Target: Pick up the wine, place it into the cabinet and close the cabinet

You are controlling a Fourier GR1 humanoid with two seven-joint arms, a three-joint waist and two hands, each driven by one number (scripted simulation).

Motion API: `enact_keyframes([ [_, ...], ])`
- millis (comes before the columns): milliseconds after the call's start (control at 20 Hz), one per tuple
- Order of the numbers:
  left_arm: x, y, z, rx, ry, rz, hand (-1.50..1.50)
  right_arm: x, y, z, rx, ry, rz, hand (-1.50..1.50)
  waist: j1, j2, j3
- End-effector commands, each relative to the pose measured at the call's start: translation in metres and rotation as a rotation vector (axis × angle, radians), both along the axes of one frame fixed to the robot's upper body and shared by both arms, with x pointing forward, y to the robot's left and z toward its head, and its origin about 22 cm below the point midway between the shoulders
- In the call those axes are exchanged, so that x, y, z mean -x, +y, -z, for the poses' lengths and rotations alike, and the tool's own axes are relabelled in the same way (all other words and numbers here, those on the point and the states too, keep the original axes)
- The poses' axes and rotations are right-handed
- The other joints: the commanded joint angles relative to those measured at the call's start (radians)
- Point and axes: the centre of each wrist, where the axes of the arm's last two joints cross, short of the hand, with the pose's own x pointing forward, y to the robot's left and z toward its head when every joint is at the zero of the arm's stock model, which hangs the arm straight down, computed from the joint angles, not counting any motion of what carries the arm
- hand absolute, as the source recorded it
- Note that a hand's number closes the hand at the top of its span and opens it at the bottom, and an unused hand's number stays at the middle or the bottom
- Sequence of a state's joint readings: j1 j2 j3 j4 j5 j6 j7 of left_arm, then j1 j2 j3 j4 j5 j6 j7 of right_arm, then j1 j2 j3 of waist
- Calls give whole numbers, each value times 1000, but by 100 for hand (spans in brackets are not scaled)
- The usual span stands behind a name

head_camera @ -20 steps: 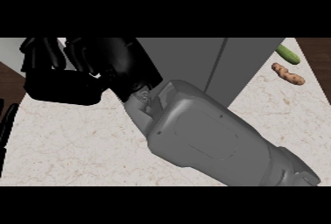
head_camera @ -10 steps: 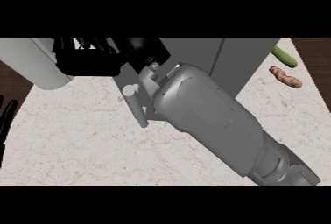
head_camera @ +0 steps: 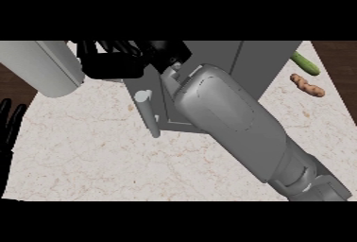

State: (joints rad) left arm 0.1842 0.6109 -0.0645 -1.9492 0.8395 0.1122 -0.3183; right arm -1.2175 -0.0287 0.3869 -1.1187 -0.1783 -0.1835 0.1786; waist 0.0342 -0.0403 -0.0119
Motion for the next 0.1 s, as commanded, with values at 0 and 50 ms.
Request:
enact_keyframes([
  [0, -5, -3, -3, 21, -5, 14, -150, -45, -55, 23, 34, 58, 207, 150, -18, 54, 11],
  [50, -1, -9, -7, 6, -9, 7, -150, -45, -44, 25, 41, 64, 215, 150, 0, 55, 11],
])
